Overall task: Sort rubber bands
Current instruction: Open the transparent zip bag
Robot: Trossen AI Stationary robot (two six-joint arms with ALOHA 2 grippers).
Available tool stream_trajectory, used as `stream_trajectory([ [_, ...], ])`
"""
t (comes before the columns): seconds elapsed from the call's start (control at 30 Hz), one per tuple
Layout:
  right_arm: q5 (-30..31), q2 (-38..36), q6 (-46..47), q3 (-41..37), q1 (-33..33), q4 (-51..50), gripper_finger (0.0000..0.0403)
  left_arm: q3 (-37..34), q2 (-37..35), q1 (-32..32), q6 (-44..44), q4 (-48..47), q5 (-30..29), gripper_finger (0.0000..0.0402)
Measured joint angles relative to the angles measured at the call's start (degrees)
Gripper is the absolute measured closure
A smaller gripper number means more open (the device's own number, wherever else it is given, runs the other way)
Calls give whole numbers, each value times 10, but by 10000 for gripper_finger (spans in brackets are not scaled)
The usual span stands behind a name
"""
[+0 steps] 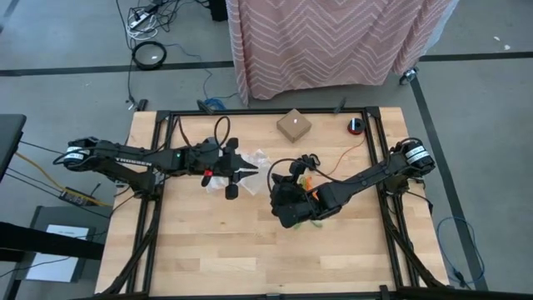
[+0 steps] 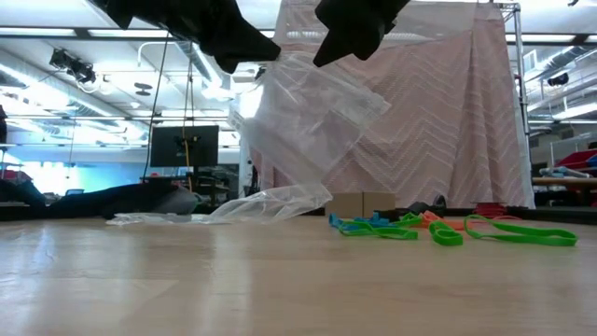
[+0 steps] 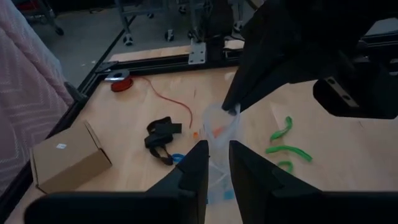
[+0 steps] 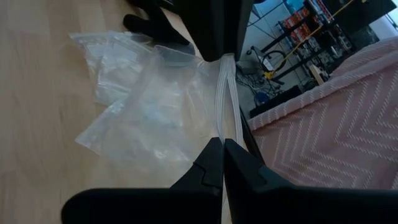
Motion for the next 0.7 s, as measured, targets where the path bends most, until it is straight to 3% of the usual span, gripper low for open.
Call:
stream_trajectory([
  [0.33,0,0,0,0,0,2,403,0,0,0,-10,0,5,336],
  [0.7,1,0,-29,0,0,25,403,0,0,0,-14,0,20,390],
])
